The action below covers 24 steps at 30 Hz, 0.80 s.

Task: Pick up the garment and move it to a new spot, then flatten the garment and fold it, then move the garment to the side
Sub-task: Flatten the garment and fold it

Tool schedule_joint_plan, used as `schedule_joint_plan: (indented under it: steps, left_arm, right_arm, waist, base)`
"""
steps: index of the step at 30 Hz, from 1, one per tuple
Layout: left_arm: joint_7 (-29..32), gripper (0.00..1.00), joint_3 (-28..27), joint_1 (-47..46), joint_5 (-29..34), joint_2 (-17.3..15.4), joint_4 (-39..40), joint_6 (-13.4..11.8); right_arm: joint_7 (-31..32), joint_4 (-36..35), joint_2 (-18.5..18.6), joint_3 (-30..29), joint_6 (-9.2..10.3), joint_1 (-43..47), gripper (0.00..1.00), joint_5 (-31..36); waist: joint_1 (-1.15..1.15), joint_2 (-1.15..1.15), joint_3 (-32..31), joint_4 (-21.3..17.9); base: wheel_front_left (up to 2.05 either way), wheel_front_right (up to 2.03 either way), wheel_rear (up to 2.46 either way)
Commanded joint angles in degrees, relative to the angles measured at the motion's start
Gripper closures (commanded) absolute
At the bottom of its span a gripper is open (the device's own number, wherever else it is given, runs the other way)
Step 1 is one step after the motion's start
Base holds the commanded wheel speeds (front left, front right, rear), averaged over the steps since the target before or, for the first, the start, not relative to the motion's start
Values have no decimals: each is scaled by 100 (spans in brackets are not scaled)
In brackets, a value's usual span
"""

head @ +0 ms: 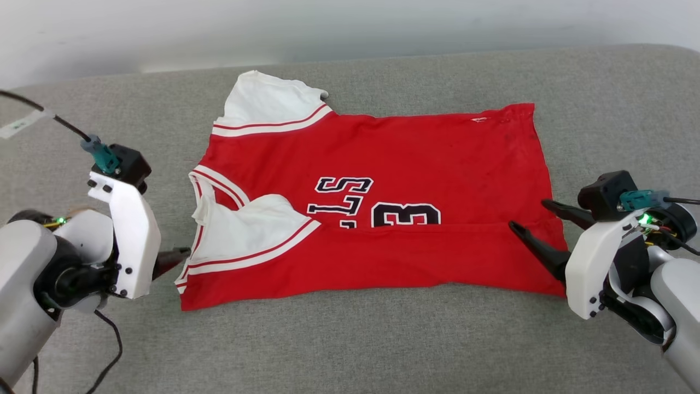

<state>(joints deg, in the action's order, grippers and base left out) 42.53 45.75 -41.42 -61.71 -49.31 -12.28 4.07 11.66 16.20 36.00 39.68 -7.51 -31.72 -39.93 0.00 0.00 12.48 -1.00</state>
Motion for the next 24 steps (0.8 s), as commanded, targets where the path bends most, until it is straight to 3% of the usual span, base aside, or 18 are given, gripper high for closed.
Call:
schedule_joint_plan:
  steps: [1,8,18,19,20,24]
  left_arm:
    - [74,0,-4,-5,-68,30,16,-37]
    - [699,0,118,31,-351,53,-134,-249]
    - [892,0,596,275,-125,305,-640,-62]
    - [879,60,634,271,-96,334,-681,-34]
    - [864,100,661,266,-70,361,-730,-2]
    - [758,100,683,177,-12,407,-797,109]
  right_arm:
    - [26,-38,-30,18,4,-35,0,13]
    - [169,-20,-117,173,4,-288,0,-6]
    - [133,252,-253,437,4,-641,0,-123]
    - [136,289,-246,454,4,-668,0,-141]
    - [145,319,-231,479,4,-699,0,-149]
    - [222,326,-74,531,4,-994,0,-159]
  waist:
    - [0,0,29,-27]
    - [0,0,213,-205]
    - [0,0,355,-332]
    - [0,0,351,-328]
    - [0,0,342,-321]
    - [0,0,265,-299]
  base:
    - [0,0,0]
    - [0,0,0]
    - [0,0,0]
    - [0,0,0]
    - [0,0,0]
    - [0,0,0]
